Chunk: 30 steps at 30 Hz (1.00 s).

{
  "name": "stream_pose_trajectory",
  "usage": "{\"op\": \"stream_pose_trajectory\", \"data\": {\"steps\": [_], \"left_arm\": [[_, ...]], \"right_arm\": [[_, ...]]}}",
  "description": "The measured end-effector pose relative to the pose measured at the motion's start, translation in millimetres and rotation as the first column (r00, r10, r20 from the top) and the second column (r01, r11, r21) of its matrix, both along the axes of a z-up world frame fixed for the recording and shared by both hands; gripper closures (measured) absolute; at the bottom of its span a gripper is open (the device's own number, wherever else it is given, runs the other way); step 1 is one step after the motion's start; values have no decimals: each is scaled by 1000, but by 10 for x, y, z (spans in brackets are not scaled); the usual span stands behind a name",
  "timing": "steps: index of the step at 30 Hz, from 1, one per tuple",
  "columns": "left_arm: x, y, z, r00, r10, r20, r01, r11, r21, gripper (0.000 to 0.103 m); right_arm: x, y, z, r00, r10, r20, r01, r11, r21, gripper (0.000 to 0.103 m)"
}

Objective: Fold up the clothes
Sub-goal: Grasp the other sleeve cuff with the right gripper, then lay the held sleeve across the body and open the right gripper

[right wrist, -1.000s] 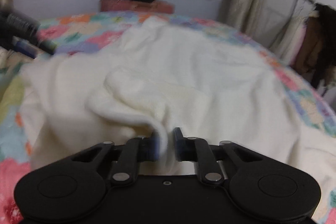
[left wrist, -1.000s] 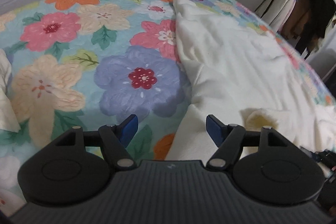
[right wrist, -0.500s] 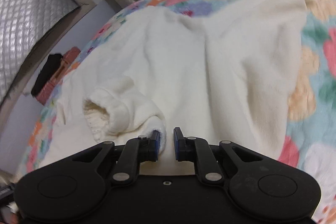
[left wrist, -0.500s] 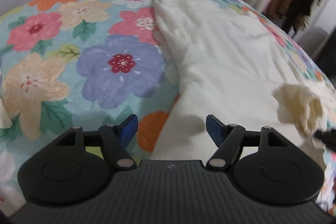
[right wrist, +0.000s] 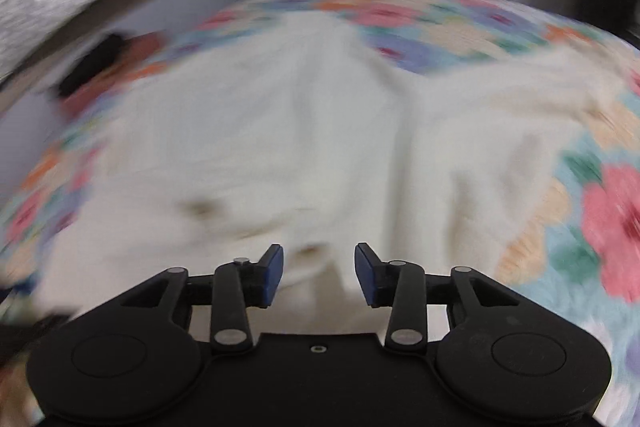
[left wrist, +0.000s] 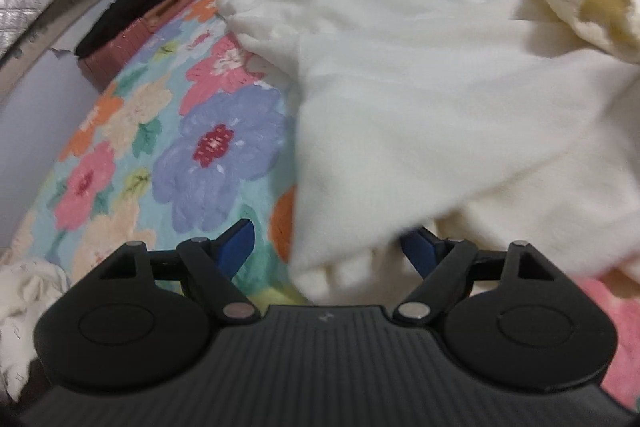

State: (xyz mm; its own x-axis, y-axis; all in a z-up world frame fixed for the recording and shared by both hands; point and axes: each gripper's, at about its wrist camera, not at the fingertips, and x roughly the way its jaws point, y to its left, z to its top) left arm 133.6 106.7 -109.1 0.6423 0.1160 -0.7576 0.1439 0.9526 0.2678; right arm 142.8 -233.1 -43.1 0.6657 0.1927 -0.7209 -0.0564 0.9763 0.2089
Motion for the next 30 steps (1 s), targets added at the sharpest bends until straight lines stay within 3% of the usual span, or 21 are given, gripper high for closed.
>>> {"op": "stream_pose_trajectory", "data": {"steps": [1, 3, 5, 6, 8, 10, 11, 12, 13, 14, 15, 16, 17, 19, 21, 22, 24, 26, 28, 30], "left_arm": [[47, 5, -19, 1000, 15, 8, -15, 1000, 4, 27], [116, 68, 2, 998, 58, 30, -56, 996, -64, 43], [170, 126, 18, 994, 103, 40, -97, 987, -132, 67], [188, 147, 16, 992, 124, 37, -117, 981, -157, 71], [189, 175, -11, 987, 155, 35, -146, 972, -185, 70], [191, 162, -65, 984, 170, 48, -159, 972, -173, 64], [197, 143, -96, 984, 171, 55, -160, 974, -163, 50], [215, 87, -138, 985, 162, 55, -153, 978, -140, 45], [225, 24, -169, 989, 135, 61, -127, 985, -114, 47], [224, -51, -195, 991, 103, 81, -97, 993, -72, 55], [218, -98, -196, 991, 88, 99, -84, 996, -42, 65], [216, -65, -153, 987, 119, 106, -111, 991, -78, 91], [215, -11, -99, 981, 162, 109, -147, 980, -132, 92], [117, 154, 103, 943, 291, 164, -251, 941, -225, 93], [-103, 360, 352, 887, 393, 242, -325, 904, -278, 93], [-220, 476, 460, 859, 439, 263, -352, 880, -319, 92], [-461, 675, 552, 809, 530, 254, -408, 818, -407, 91], [-552, 670, 407, 802, 566, 191, -464, 791, -399, 91], [-471, 628, 157, 809, 583, 82, -524, 777, -348, 90], [-375, 683, -13, 791, 612, -9, -578, 742, -340, 87]], "right_arm": [[-41, 49, 69, 998, 64, 14, -64, 998, -9, 43], [-106, 170, 147, 981, 191, 40, -187, 979, -85, 30], [-130, 321, 73, 949, 300, 94, -274, 936, -219, 15], [-129, 397, -1, 932, 342, 121, -296, 910, -290, 14], [-63, 536, -229, 915, 371, 156, -283, 869, -406, 14], [45, 625, -382, 913, 376, 158, -277, 856, -437, 15], [97, 626, -430, 908, 385, 164, -291, 863, -413, 17], [150, 596, -453, 908, 387, 163, -308, 878, -366, 20], [199, 551, -457, 914, 375, 158, -312, 895, -320, 22], [246, 486, -465, 922, 353, 158, -301, 912, -279, 32], [293, 419, -469, 931, 331, 156, -288, 926, -243, 52], [332, 345, -467, 940, 305, 153, -269, 938, -217, 61], [340, 255, -455, 951, 268, 154, -240, 954, -180, 68], [334, 24, -350, 966, 180, 185, -172, 983, -61, 70], [358, -166, -276, 977, 116, 180, -136, 985, 107, 71], [393, -259, -293, 984, 88, 154, -123, 964, 236, 71], [457, -426, -338, 995, 46, 92, -83, 885, 459, 71], [476, -452, -466, 999, 30, 41, -47, 860, 508, 71], [486, -380, -583, 1000, 21, 9, -23, 904, 427, 71], [464, -322, -648, 1000, 3, 14, -7, 948, 317, 76]]}}
